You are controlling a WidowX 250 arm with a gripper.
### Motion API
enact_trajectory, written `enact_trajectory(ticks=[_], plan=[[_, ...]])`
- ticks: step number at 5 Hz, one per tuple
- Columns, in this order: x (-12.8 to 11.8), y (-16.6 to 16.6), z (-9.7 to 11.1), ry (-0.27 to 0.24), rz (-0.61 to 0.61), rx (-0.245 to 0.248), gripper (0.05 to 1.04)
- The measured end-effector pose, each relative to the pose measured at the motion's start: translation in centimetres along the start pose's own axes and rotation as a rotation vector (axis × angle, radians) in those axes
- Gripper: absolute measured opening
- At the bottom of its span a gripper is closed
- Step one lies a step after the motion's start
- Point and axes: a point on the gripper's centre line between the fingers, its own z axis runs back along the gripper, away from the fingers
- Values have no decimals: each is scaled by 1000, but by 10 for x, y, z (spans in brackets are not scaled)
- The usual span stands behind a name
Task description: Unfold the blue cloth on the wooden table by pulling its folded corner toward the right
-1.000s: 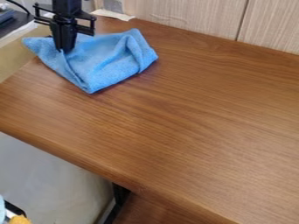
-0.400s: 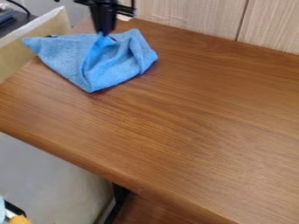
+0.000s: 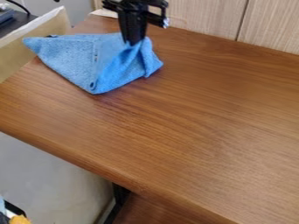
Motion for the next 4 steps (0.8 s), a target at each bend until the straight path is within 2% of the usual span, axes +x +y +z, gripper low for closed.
enact_trajectory(ticks=[1, 3, 4], plan=[[-10, -24, -1, -3, -82, -8, 53], [-43, -52, -22, 32, -193, 41, 52], [-59, -63, -31, 51, -235, 39, 52]])
